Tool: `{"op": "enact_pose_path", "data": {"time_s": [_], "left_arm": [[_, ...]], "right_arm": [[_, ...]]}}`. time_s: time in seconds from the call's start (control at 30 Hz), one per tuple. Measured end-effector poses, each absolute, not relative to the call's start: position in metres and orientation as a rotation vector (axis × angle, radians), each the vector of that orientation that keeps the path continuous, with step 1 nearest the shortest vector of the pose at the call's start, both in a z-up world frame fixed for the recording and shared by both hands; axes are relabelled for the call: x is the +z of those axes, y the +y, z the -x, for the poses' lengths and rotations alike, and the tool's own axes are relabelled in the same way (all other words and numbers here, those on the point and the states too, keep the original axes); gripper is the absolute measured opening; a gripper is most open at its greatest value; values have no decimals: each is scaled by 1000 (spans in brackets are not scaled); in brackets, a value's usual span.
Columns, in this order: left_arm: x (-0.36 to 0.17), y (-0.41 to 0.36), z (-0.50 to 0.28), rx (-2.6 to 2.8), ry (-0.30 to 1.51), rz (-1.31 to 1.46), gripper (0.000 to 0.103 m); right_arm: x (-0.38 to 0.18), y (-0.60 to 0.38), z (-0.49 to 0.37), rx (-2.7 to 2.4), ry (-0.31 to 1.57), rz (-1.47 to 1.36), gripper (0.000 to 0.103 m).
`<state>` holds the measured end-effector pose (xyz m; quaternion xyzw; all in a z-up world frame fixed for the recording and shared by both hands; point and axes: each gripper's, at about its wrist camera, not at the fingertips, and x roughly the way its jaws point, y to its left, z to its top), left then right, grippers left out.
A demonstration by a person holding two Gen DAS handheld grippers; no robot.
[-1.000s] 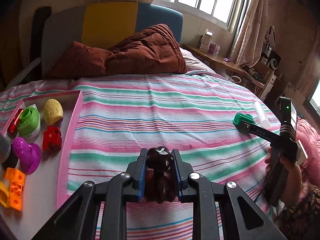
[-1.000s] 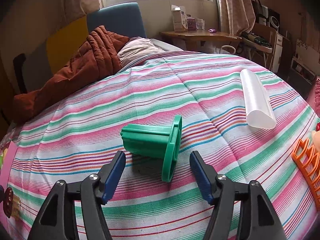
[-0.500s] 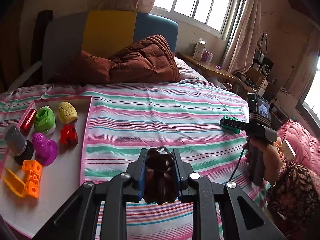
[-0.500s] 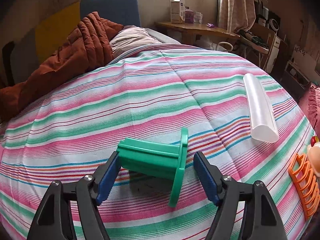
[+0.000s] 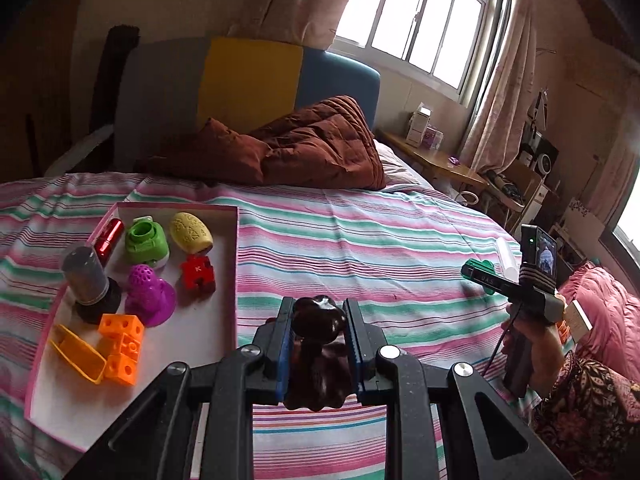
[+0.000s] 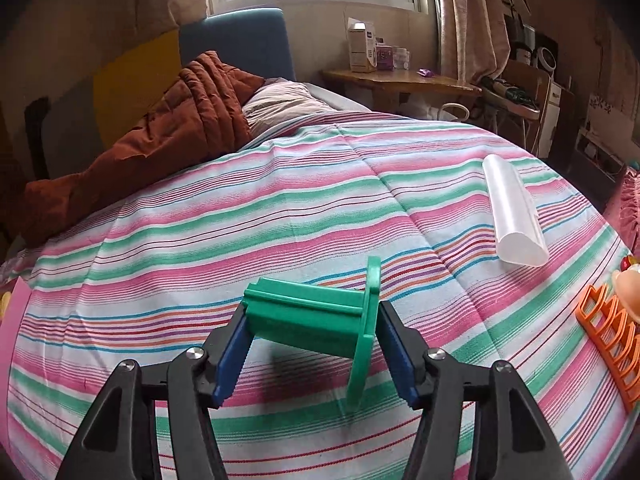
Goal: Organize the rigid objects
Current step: 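Carry the brown toy into the tray and open the left gripper while the right holds the spool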
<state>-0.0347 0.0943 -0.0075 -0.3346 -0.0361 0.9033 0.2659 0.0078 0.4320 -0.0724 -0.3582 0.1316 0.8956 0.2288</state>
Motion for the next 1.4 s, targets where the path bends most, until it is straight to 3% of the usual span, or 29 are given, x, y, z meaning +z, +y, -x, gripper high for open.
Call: {"op": "enact_pose_path", "data": {"time_s": [0.43,0.47,0.57,0.6,0.67,0.73,0.77,0.8,0.87,0.93,0.97,1.2,1.4], "left_arm": [[-5,48,63,2527,-137,929,24],[-9,51,62,2506,-124,946,31],[-16,61,48,2455,-100,936,72],[-18,66,42,2447,-76,918,78],[-21,78,33,2445,20,891,78],[-27,93,30,2453,145,889,77],[-31,101,29,2451,209,891,70],[-35,108,30,2450,269,893,55],[-41,117,33,2444,337,908,35],[-45,120,38,2451,353,916,30],[-45,118,42,2450,335,933,23],[-25,84,66,2434,19,989,23],[-11,69,80,2451,-114,981,23]], "right_arm": [[-69,388,-16,2538,281,1003,62],[-70,388,-16,2535,287,1006,62],[-73,393,-17,2526,319,1019,62],[-74,394,-17,2522,332,1021,62],[-76,398,-18,2513,356,1024,62],[-78,400,-19,2507,378,1023,62],[-78,401,-19,2505,387,1025,62],[-79,403,-19,2503,395,1028,62],[-81,404,-18,2499,404,1031,62],[-81,403,-19,2499,402,1026,62],[-80,403,-19,2501,399,1021,62],[-78,397,-19,2517,372,1009,62],[-78,396,-18,2518,367,1011,62]]}}
